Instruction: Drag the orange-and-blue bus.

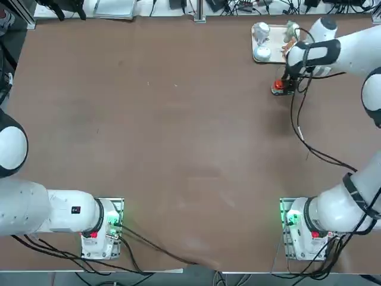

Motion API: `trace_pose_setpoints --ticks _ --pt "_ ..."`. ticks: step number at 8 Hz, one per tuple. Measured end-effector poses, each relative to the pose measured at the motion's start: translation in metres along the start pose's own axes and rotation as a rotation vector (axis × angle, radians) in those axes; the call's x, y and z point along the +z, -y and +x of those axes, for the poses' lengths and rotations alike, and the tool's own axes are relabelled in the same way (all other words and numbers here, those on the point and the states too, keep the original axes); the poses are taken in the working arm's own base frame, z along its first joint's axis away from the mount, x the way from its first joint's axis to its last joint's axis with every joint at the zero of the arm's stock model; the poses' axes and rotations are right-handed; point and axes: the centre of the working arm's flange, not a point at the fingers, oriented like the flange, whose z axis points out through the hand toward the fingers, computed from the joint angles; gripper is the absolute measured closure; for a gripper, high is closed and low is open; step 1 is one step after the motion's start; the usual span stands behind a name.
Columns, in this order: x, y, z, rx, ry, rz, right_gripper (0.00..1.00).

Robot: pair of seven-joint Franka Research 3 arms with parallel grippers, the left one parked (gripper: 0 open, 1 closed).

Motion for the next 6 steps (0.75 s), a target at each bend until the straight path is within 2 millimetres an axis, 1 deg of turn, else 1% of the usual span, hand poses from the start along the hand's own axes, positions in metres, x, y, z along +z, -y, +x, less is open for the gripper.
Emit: trace_pose_setpoints --ticks 1,4,6 --pt "0.001 0.000 -0.017 0.003 0.001 0.001 0.39" --pt "0.006 -0.004 -0.085 0.012 0.005 0.012 0.39" --pt "0.009 -0.009 -0.124 0.013 0.009 0.024 0.39"
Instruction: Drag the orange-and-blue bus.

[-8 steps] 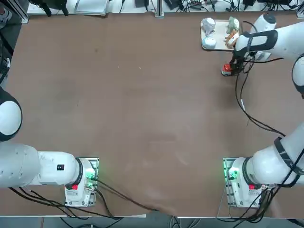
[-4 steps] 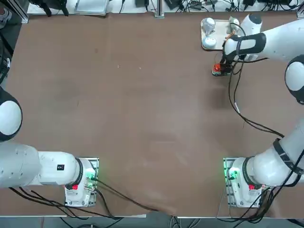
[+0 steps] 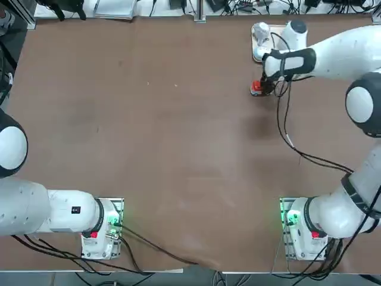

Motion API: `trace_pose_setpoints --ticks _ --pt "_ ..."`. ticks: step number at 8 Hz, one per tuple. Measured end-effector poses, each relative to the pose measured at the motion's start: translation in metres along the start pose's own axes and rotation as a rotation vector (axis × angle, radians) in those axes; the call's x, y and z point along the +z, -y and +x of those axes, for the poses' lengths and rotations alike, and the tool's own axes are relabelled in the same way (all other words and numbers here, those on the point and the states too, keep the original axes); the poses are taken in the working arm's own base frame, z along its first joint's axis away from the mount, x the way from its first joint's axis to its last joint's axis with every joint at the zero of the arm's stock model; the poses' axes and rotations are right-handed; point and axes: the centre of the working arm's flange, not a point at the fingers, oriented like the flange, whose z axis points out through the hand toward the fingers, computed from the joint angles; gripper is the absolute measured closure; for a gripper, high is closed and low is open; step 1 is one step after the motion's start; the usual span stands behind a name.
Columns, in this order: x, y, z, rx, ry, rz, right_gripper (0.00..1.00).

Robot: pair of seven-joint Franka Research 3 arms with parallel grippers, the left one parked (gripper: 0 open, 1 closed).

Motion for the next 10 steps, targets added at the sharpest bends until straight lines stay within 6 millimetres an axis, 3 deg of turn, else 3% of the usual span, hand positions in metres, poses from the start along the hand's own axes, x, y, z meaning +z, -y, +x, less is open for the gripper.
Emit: trace_pose_setpoints --ticks 4,10 --pt "0.004 -0.008 -0.046 -0.008 0.007 0.012 0.39" --pt "0.005 -0.013 -0.070 0.023 0.010 0.017 0.39"
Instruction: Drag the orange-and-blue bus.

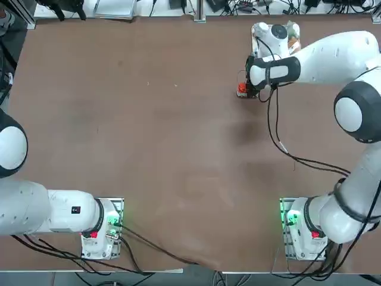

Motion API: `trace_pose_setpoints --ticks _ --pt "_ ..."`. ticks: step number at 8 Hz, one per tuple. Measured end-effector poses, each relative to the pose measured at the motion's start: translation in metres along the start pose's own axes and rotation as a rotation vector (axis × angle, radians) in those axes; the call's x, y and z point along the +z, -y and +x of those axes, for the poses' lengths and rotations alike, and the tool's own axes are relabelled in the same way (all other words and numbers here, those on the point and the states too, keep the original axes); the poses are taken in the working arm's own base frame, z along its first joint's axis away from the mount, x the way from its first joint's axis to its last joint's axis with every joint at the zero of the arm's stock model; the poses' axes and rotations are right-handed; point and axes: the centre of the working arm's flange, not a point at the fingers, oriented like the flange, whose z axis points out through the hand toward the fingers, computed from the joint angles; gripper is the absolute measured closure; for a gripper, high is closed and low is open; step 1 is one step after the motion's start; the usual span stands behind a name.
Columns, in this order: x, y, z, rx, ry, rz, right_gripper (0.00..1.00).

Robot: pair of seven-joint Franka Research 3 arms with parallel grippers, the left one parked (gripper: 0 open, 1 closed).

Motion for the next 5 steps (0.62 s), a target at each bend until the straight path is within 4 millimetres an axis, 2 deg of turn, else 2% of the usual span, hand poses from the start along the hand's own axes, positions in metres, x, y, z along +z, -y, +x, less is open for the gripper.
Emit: trace_pose_setpoints --ticks 2,3,4,5 --pt "0.001 -0.001 -0.004 -0.003 0.000 0.000 0.38" --pt "0.003 -0.002 -0.005 -0.005 -0.001 -0.002 0.33" --pt "0.007 -0.005 -0.005 -0.003 -0.006 -0.014 0.23" --pt "0.017 -0.008 -0.004 -0.001 -0.015 -0.031 0.07"
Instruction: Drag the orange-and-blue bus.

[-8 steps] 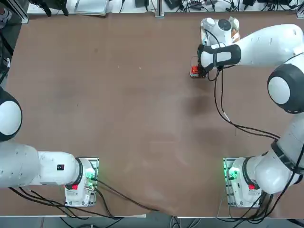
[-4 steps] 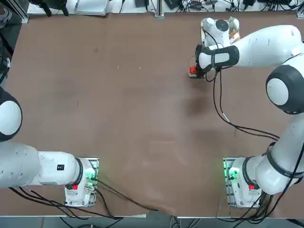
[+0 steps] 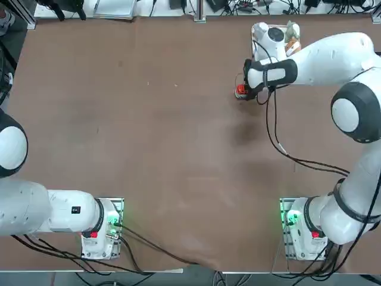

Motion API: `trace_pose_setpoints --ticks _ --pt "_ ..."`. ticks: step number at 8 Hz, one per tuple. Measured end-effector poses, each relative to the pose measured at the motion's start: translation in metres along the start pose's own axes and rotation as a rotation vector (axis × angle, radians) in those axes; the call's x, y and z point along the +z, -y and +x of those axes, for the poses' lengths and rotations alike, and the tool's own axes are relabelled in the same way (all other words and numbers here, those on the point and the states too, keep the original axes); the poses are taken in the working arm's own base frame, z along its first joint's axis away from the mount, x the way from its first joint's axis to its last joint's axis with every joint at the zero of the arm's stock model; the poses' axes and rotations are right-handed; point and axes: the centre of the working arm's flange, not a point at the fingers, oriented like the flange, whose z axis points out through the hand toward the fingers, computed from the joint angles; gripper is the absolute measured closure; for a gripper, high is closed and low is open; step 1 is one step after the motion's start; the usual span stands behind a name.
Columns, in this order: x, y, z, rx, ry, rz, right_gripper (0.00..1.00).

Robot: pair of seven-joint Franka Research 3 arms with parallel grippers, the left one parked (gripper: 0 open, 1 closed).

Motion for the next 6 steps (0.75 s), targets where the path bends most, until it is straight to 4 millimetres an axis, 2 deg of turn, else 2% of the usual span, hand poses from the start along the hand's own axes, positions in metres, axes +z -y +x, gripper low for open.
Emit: trace_pose_setpoints --ticks 1,4,5,6 --pt "0.004 0.000 0.001 0.001 -0.004 -0.004 0.00" --pt "-0.001 0.000 0.001 0.002 -0.010 -0.024 0.00" --pt "-0.014 0.002 -0.002 0.001 -0.013 -0.047 0.00" --pt "-0.037 0.006 -0.006 -0.004 -0.015 -0.071 0.00"
